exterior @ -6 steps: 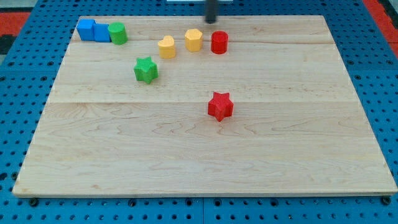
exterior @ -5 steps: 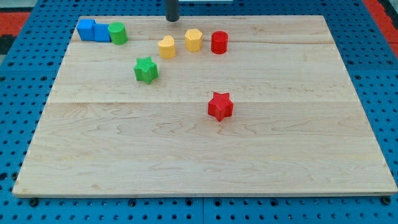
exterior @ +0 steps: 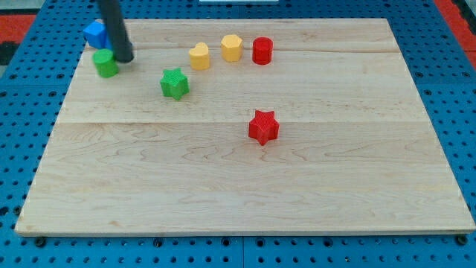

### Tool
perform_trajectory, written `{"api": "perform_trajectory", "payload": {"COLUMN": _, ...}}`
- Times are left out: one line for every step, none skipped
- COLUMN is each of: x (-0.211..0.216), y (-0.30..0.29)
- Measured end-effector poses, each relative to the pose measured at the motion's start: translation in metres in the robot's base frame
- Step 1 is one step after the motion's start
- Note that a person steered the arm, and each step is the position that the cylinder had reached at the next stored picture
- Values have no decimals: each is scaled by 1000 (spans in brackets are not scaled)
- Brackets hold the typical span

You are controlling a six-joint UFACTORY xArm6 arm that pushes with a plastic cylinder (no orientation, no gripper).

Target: Move the green circle diagonally to the bottom left of the green star

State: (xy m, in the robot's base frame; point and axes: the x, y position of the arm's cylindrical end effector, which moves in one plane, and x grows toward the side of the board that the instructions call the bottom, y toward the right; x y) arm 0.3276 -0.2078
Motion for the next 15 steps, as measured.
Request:
{"api": "perform_trajectory", "payload": {"x": 5, "y": -7}}
{"api": "perform_trajectory", "payload": {"x": -29, "y": 34}}
{"api": "perform_trajectory", "payload": {"x": -45, "y": -13}}
{"api": "perform_trajectory", "payload": {"x": -35, "y": -43}}
{"api": "perform_trajectory", "payload": {"x": 4, "y": -45}}
{"api": "perform_trajectory", "payload": {"x": 48, "y": -19}}
{"api": "perform_trajectory", "payload": {"x": 52, "y": -18}}
{"api": "perform_trajectory", "payload": {"x": 15, "y": -17}}
{"api": "perform_trajectory", "payload": {"x": 18, "y": -39}}
{"api": "perform_trajectory", "payload": {"x": 69, "y": -78}}
{"api": "perform_trajectory", "payload": {"x": 96, "y": -45}}
{"api": "perform_trajectory", "payload": {"x": 121, "y": 27}}
{"api": "perform_trajectory", "payload": {"x": 137, "y": -43}}
{"api": "perform_trajectory", "payload": {"x": 136, "y": -17}}
{"api": "perform_trajectory", "payload": {"x": 116, "y": -10}}
